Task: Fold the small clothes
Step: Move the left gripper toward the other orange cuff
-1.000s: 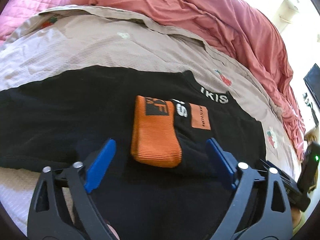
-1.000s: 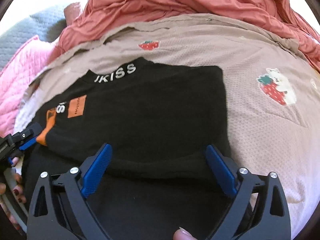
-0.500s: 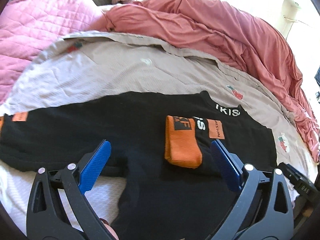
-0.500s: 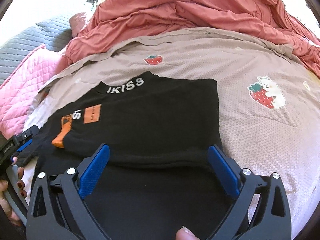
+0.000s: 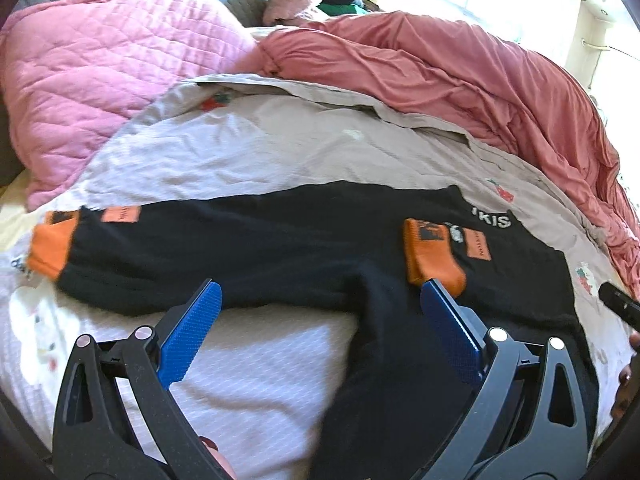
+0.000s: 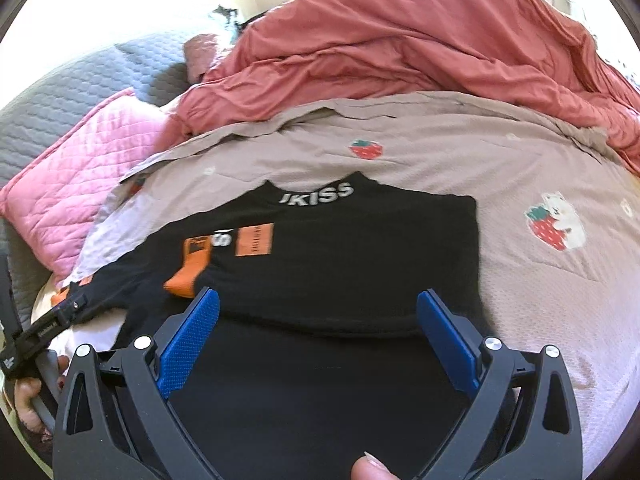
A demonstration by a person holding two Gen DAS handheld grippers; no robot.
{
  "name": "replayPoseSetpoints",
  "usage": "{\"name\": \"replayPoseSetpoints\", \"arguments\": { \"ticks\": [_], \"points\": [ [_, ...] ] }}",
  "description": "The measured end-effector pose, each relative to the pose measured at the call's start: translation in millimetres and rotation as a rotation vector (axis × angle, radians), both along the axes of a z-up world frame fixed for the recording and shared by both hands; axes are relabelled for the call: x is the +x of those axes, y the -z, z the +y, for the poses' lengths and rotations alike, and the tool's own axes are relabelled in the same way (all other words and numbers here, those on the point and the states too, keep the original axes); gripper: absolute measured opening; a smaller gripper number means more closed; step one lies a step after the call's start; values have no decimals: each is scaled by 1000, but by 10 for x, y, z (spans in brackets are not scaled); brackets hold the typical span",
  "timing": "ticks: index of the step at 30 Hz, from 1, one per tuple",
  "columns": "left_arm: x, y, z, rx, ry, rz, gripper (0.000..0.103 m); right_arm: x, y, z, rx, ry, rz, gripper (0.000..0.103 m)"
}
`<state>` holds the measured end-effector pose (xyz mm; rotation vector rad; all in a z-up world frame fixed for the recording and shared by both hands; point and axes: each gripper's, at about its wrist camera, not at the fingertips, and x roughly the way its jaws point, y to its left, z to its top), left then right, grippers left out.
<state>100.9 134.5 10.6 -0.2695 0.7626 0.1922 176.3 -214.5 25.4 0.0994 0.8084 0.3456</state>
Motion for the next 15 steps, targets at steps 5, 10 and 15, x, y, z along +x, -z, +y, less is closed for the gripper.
{"name": "replayPoseSetpoints", "arguments": {
  "ticks": [5,10,15],
  "points": [
    [-191,17,307,-25,-69,6,93,-94,-60,383,-8,-84,-18,98],
    [-354,-7,595,-64,-136,-5,93,-170,-106,819,-33,-172,-49,98],
    [-521,-9,949,-121,-214,-22,93,-221,-127,1192,-48,-246,-73,98]
  ]
}}
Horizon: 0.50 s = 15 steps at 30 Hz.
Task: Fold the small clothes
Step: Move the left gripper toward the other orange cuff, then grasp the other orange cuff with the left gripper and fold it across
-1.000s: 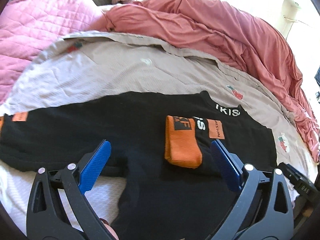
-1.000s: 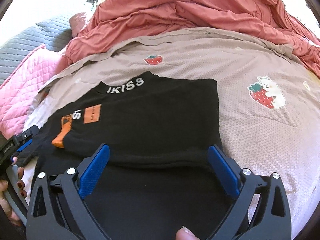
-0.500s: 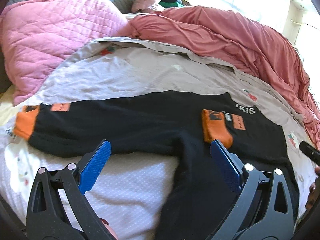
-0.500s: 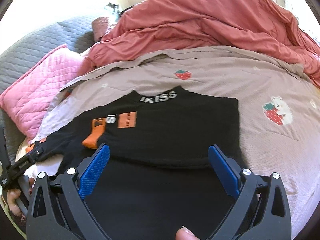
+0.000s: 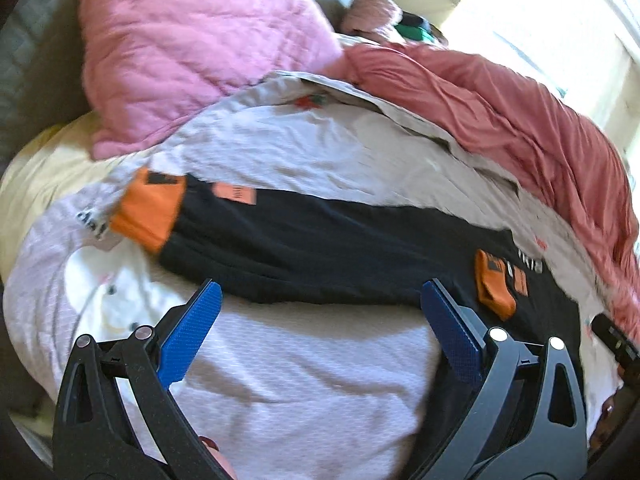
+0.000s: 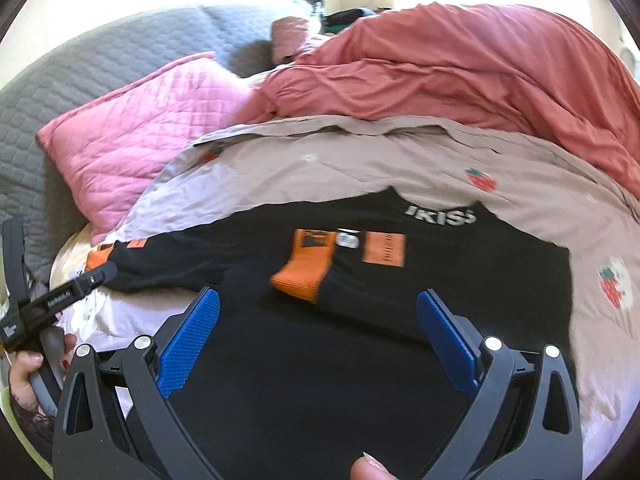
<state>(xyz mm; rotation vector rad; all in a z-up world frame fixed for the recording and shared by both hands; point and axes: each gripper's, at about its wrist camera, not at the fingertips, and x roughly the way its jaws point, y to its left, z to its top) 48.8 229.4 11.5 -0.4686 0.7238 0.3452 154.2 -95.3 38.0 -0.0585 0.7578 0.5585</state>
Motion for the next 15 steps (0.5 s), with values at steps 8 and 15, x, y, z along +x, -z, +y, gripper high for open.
{"name": "replayPoseSetpoints", "arguments": {
  "ticks": [8,15],
  "points": [
    [-218,46,587,-85,-138,4,93,-23,66,549,-20,-88,4,98],
    [-294,118,978,-124,-208,3,93,-142,154,982,-24,-173,27,98]
  ]
}}
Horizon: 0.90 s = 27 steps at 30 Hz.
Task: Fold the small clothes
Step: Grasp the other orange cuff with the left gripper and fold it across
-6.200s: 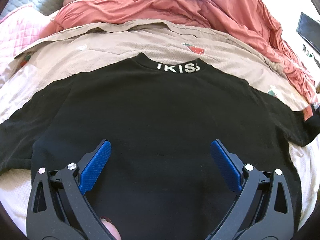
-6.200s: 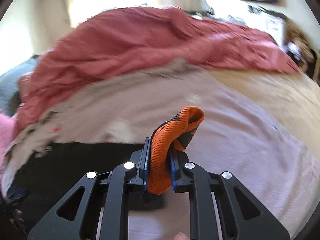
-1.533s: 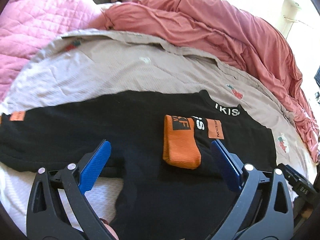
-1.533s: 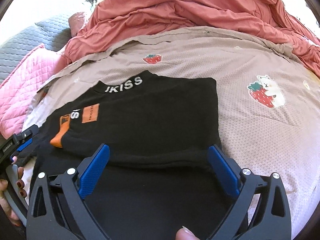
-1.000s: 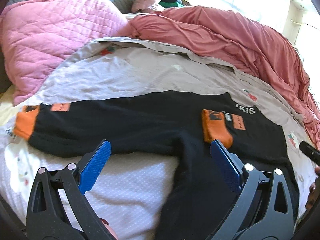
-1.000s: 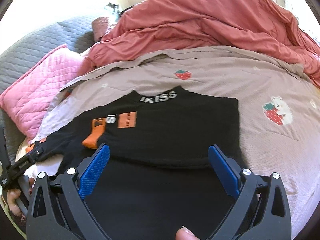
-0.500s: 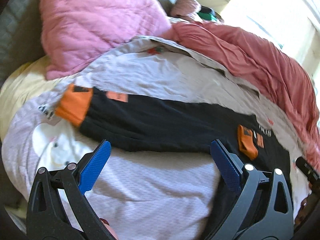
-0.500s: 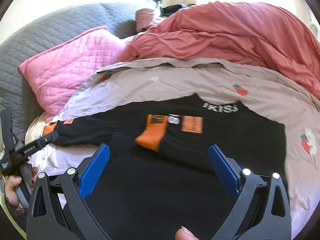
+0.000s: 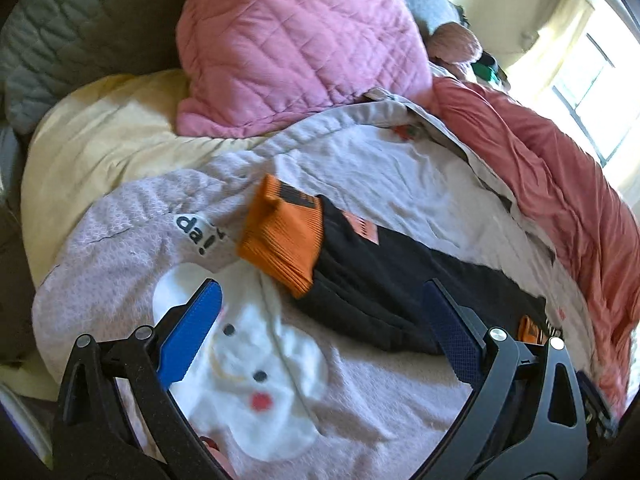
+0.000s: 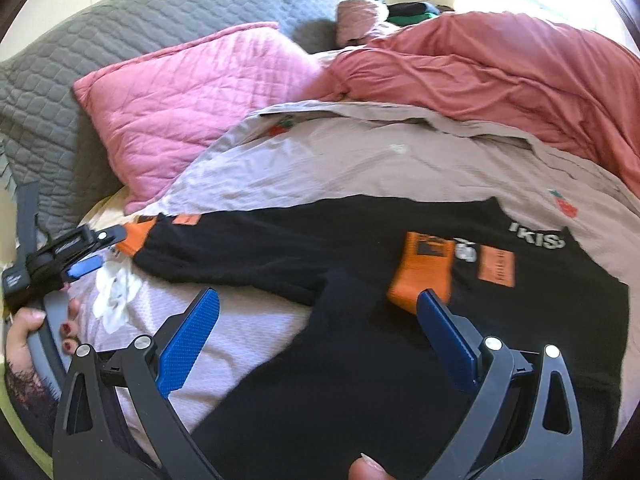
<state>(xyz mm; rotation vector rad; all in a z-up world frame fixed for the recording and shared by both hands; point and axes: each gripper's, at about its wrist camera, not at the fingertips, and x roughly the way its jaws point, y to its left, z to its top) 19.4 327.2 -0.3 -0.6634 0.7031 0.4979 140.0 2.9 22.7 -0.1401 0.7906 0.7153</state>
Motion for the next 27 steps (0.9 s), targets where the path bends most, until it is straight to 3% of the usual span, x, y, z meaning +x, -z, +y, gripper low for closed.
{"name": "replayPoseSetpoints", "arguments": {
  "ticks": [3,6,12,13,17,23,27],
  "points": [
    [45,54,98,-12,-11,3,93,-37,63,151,2,-29,19,98],
    [102,129,174,-46,-24,-21,85,-63,146,339,-17,-51,39,98],
    [185,344,280,-85,-52,-16,57,-172,327,671,-22,-98,80,98],
    [181,358,294,-80,-54,-29,51,-200,362,710,-22,-106,86,98],
    [144,353,354,-86,-51,-74,8,-262,457,731,-13,-107,112,98],
    [167,102,171,3,19,-129,3,-173,459,429,16,-45,146,98],
    [177,-181,-119,59,113,-201,3,-5,387,-40,40,49,135,98]
  ]
}}
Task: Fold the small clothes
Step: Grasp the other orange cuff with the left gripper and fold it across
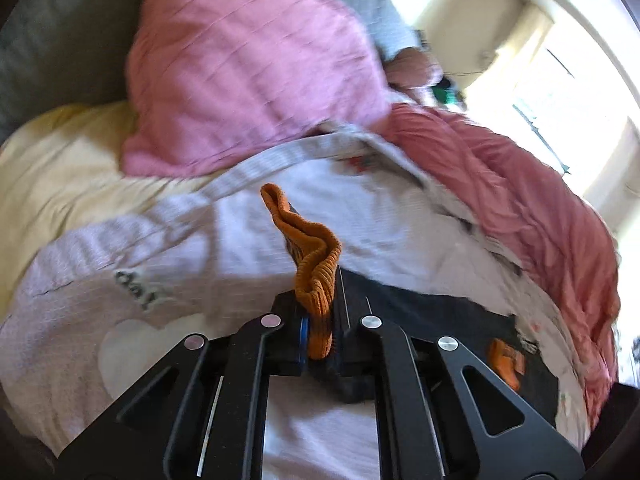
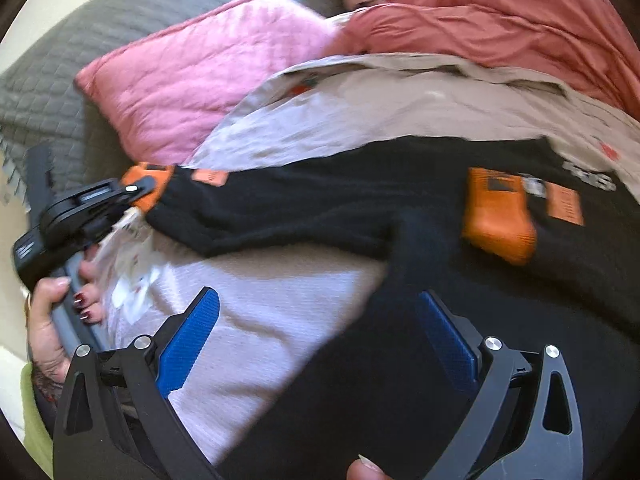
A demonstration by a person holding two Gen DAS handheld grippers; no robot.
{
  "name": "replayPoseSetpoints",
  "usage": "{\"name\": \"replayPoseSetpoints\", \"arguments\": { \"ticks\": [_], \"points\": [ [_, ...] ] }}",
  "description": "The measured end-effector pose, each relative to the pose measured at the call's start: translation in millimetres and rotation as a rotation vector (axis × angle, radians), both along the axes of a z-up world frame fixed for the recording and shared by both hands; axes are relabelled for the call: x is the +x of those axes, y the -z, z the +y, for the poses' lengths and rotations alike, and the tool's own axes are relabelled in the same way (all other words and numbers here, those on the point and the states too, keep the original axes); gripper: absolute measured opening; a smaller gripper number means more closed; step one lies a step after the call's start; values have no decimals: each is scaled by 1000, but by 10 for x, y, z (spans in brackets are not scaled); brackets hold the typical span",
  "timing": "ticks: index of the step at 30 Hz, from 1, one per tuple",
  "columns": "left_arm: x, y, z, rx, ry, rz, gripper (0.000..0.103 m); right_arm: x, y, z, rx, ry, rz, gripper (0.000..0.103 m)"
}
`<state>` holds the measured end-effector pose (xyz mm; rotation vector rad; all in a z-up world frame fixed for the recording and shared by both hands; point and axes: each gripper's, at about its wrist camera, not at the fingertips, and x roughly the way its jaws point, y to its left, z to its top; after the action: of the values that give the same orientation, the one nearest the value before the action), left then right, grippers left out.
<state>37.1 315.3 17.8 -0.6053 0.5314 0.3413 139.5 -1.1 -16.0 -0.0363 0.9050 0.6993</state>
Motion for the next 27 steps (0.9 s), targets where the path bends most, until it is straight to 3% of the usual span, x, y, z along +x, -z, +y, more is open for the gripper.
{"name": "replayPoseSetpoints", "arguments": {
  "ticks": [6,14,18,21,24,27],
  "points": [
    [131,-321,-833,176,198,-44,3,253,-54,-1013,-13,224,-3,98],
    [476,-157,-1905,273,558,38,3,322,-68,-2133,-11,459,-1,98],
    [612,229,-2146,147,778,132,3,366,-47,-2378,11,534,21,98],
    [648,383,-2265,166,833,194,7,375,-40,-2328,26,529,34,98],
    [625,415,-2292,146,869,197,16,349,-45,-2126,23,478,31,98],
    [557,448,-2376,218,888,211,24,333,-43,-1919,26,431,36,98]
  ]
}}
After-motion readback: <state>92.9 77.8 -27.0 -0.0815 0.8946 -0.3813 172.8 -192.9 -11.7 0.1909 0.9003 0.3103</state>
